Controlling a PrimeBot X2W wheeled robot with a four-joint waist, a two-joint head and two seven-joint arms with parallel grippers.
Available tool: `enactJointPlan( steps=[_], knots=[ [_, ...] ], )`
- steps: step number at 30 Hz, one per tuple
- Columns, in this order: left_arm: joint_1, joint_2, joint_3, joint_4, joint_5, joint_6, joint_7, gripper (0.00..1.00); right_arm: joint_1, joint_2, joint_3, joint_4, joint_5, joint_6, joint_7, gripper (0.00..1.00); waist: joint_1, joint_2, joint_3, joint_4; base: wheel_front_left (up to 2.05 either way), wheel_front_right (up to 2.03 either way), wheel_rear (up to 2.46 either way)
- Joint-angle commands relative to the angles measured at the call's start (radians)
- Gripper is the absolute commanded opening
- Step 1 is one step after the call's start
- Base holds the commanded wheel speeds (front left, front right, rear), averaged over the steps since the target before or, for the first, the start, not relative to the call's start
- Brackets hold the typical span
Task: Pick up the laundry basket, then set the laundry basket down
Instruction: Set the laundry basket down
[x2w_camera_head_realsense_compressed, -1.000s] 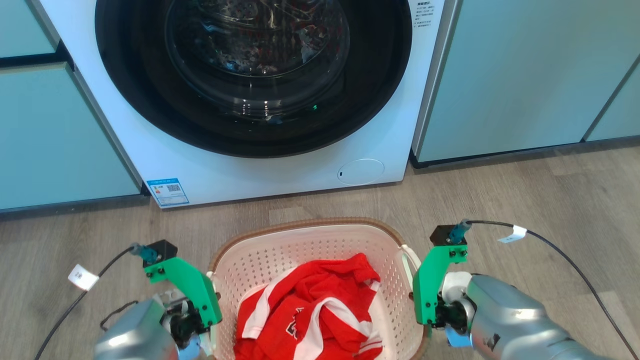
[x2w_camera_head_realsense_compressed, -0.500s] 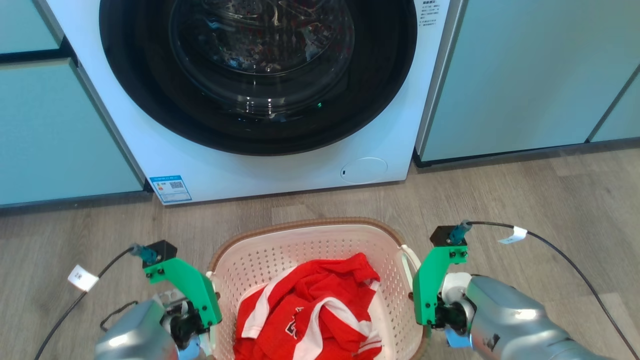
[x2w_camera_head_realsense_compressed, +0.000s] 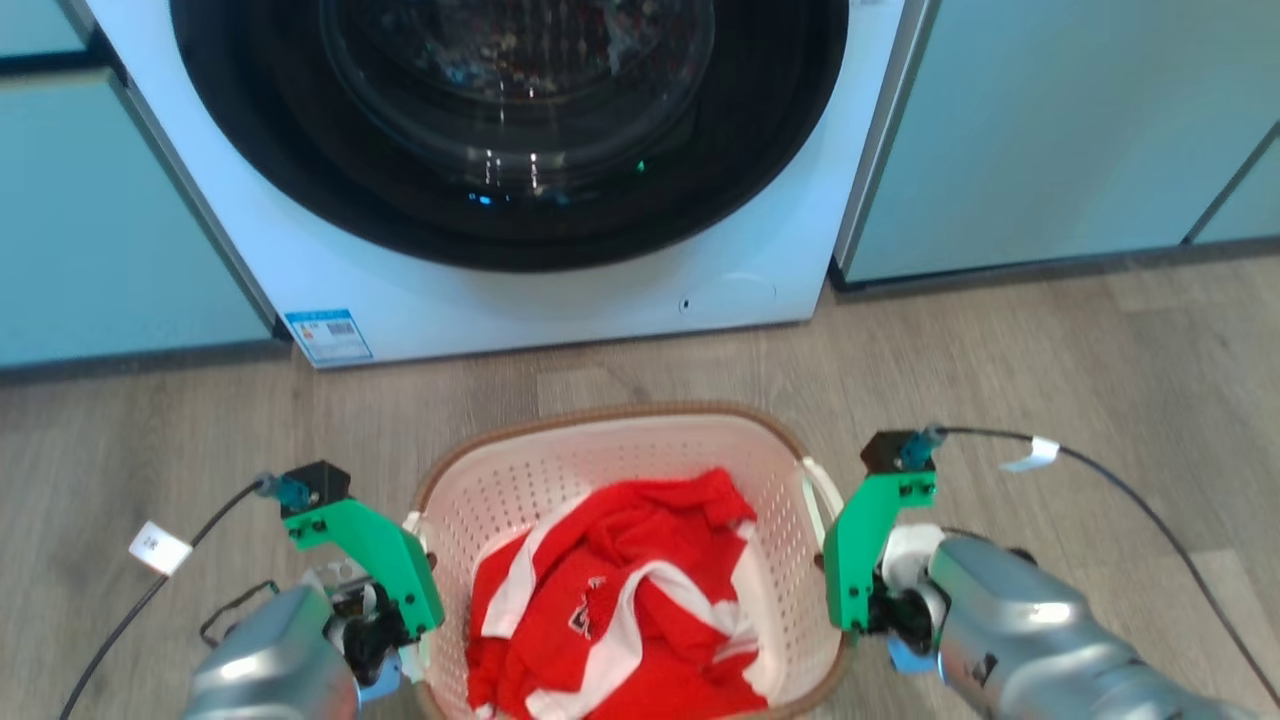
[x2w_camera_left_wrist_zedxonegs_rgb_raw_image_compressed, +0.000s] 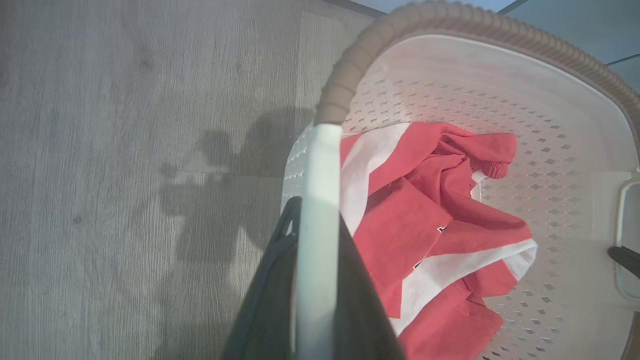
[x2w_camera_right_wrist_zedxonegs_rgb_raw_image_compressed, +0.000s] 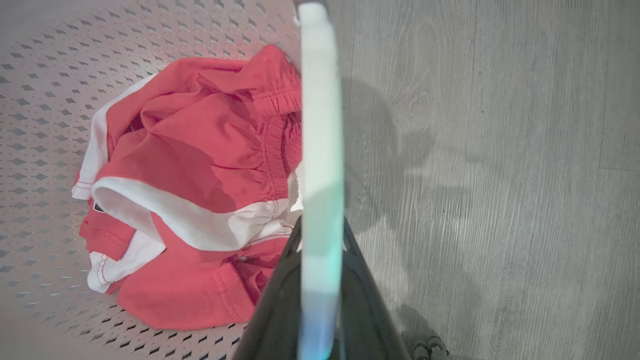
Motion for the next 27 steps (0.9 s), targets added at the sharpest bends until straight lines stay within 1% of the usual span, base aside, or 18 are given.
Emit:
enactJointPlan(
  steps=[1,4,5,7,16,27],
  knots=[
    [-0.087,0.04,0.033,-0.014,-0.013,-0.007,-0.029,0.0,-0.045,-0.006,0.004,0.001,0.003,-0.002,-0.022,0.0,0.0,0.0,0.04,0.0,0.0,0.0,0.0],
    [-0.113,0.038,0.03,-0.015,-0.009,-0.007,-0.054,0.0,-0.072,-0.006,0.004,0.007,0.001,-0.002,-0.051,0.0,0.0,0.0,0.104,0.002,0.0,0.0,0.0],
    [-0.135,0.038,0.027,-0.018,-0.005,-0.007,-0.07,0.0,-0.091,-0.006,0.003,0.011,0.001,-0.002,-0.068,0.0,0.0,0.0,0.149,0.004,0.0,0.0,0.0],
    [-0.145,0.038,0.024,-0.02,-0.002,-0.007,-0.077,0.0,-0.1,-0.006,0.003,0.013,0.0,-0.002,-0.077,0.0,0.0,0.0,0.17,0.005,0.0,0.0,0.0],
    [-0.236,0.04,0.004,-0.032,0.015,-0.007,-0.135,0.0,-0.184,-0.006,0.003,0.034,-0.009,-0.002,-0.151,0.0,0.0,0.0,0.375,0.012,0.0,0.0,0.0],
    [-0.337,0.04,-0.034,-0.039,0.045,-0.007,-0.217,0.0,-0.28,-0.007,-0.008,0.069,-0.031,-0.002,-0.278,0.0,0.0,0.0,0.586,0.009,0.0,0.0,0.0]
  ],
)
